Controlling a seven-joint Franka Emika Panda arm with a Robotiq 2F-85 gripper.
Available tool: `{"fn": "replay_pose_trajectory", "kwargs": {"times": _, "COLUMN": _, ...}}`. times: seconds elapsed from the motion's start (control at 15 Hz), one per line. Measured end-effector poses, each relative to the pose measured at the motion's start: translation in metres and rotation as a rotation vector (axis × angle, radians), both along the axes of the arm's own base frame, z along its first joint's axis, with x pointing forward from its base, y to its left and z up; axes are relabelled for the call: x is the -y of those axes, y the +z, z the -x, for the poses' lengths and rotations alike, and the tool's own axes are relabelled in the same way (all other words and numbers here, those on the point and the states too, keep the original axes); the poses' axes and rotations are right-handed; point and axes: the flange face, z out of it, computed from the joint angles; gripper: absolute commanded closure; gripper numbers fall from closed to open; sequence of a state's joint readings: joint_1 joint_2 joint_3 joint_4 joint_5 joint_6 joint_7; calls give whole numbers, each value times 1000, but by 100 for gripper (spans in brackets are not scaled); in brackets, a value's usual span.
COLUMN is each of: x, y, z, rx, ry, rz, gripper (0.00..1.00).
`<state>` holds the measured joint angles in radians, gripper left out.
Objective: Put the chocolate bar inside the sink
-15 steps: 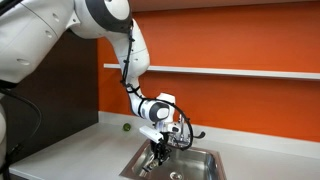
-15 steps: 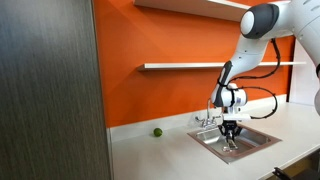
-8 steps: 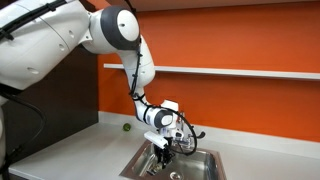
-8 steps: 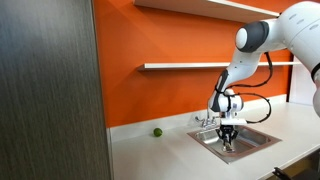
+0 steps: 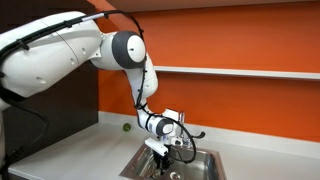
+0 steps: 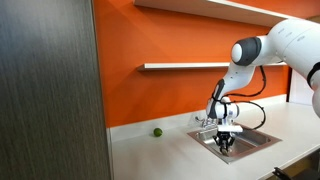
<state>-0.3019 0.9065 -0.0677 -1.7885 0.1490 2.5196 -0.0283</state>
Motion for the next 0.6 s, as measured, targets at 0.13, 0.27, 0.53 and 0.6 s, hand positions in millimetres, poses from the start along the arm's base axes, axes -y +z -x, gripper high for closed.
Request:
{"fn": "replay_pose_trajectory", "kwargs": {"times": 0.13, "x": -1, "y": -10, "z": -4, "rx": -13, "ry": 4, "rz": -9, "gripper": 89}}
{"fn": "replay_pose_trajectory", "kwargs": {"times": 0.27, "x": -1, "y": -18, "z": -7, "rx": -24, "ry": 7, "rz": -16, "gripper": 89}}
{"fn": "replay_pose_trajectory", "kwargs": {"times": 0.53, "x": -1, "y": -29, "z": -13, "rx": -44, "ry": 12, "rz": -28, "gripper": 39}}
{"fn": "replay_pose_trajectory", "kwargs": {"times": 0.6, "x": -1, "y": -31, "z": -14, "rx": -48, "ry": 12, "rz": -30, "gripper": 38}}
